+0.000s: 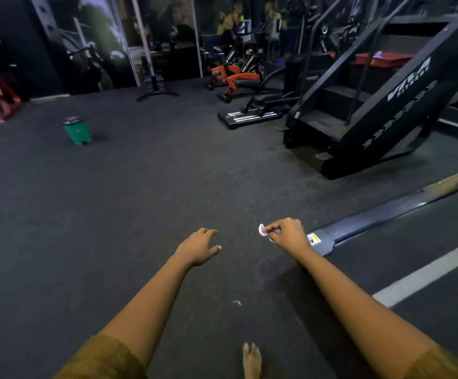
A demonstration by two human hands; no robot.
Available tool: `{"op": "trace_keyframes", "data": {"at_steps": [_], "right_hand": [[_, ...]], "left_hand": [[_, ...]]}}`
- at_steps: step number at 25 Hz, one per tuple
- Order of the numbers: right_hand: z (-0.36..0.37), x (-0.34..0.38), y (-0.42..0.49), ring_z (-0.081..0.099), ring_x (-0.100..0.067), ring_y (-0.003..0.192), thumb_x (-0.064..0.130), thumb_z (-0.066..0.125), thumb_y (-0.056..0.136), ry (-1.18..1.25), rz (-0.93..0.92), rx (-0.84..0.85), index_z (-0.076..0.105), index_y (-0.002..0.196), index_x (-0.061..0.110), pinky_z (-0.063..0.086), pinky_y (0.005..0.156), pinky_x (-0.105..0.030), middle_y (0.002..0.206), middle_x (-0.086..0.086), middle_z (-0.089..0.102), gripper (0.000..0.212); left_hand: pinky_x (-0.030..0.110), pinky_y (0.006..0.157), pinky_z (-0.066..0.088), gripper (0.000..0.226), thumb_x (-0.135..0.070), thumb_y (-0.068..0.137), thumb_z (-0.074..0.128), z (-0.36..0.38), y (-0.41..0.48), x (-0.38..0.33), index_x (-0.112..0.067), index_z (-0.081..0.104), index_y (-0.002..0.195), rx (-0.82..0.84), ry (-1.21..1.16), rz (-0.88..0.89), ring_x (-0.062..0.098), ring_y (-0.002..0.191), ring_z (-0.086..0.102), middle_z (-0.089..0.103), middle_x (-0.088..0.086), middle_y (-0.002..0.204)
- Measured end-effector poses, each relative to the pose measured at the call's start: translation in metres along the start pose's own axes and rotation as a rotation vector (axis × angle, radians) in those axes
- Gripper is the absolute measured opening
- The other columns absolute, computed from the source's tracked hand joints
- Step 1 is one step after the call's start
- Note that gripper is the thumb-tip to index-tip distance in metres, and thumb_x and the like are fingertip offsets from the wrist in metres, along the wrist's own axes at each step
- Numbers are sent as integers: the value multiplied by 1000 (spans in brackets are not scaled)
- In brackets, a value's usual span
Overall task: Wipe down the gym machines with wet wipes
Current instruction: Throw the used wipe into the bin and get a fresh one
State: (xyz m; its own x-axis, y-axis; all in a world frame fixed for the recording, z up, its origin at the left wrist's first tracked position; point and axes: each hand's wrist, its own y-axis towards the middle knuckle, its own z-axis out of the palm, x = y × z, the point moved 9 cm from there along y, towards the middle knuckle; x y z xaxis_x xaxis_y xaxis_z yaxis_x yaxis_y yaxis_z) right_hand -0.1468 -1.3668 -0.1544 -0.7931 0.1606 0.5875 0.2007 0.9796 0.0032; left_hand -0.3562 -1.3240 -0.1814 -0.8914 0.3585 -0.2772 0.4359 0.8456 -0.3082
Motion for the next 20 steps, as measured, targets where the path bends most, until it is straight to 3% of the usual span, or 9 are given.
{"op": "trace_keyframes", "data": {"at_steps": [4,9,20], "right_hand": [[-16,-1,163,65,-21,98,1,57,83,63,-19,-62,75,96,13,49,83,-30,101,-8,71,26],[-24,12,342,65,-21,98,1,54,85,56,-43,-24,73,101,12,49,87,-32,105,-9,70,27],[40,74,731,65,-23,96,1,54,85,87,-85,98,73,101,9,50,83,-28,102,-12,71,26]], "left_hand": [[37,108,34,58,-40,98,46,-66,156,19,-19,28,148,-28,-3,19,25,135,37,31,8,150],[38,108,35,58,-40,98,45,-143,311,43,-19,26,149,-39,-12,-13,25,135,36,29,8,151],[38,107,36,59,-41,97,46,-267,638,176,-19,26,149,-45,-47,-110,25,134,38,29,8,151]]}}
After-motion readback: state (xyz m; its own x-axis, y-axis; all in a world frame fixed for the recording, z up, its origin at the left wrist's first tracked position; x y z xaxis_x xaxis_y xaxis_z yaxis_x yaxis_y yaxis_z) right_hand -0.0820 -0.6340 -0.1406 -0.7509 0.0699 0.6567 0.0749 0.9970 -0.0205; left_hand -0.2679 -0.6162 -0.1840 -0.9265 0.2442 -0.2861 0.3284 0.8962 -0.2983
